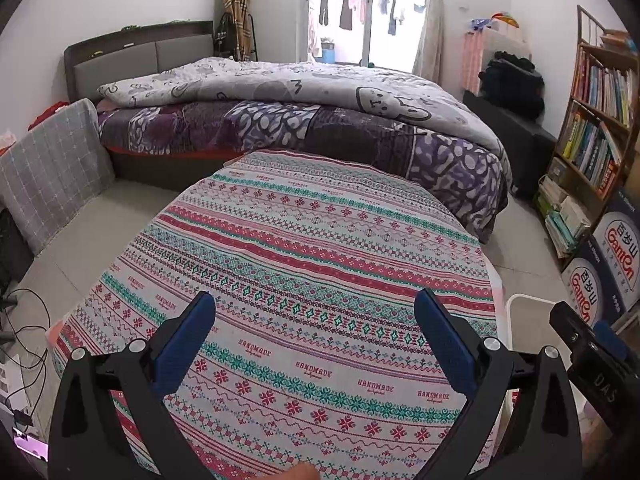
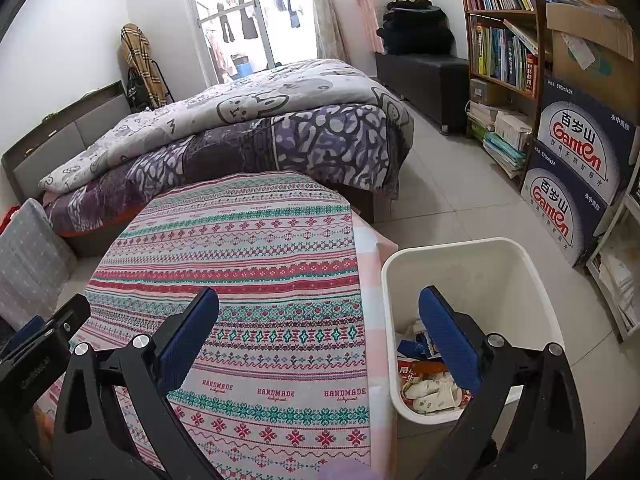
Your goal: Collect trash
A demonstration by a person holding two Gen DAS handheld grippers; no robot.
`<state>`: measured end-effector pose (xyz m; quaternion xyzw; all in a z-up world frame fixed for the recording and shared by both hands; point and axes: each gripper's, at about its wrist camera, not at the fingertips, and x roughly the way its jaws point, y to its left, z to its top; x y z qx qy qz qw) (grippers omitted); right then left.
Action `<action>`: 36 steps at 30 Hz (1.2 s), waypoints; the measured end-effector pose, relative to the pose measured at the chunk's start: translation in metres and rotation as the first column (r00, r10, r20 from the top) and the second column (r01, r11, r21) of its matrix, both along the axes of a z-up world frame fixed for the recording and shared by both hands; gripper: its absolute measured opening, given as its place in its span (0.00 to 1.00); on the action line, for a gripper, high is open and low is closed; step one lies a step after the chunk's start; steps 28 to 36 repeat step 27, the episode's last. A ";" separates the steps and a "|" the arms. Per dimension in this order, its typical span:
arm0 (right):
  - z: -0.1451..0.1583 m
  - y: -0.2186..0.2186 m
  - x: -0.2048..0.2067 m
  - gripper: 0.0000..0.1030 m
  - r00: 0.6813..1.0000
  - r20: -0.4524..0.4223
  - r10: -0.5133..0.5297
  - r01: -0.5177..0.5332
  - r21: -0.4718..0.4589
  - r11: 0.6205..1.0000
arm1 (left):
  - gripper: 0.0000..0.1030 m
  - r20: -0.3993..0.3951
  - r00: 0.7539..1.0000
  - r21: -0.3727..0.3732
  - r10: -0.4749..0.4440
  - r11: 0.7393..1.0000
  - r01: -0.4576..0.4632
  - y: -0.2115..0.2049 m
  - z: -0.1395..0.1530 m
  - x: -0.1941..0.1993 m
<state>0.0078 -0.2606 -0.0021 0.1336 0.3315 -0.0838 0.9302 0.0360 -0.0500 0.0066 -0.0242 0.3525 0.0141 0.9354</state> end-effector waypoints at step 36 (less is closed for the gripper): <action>-0.002 0.004 -0.003 0.93 1.000 -0.014 -0.014 0.015 0.013 1.000 | 0.88 0.011 0.998 0.028 -0.056 0.998 0.056 -0.012 0.002 -0.001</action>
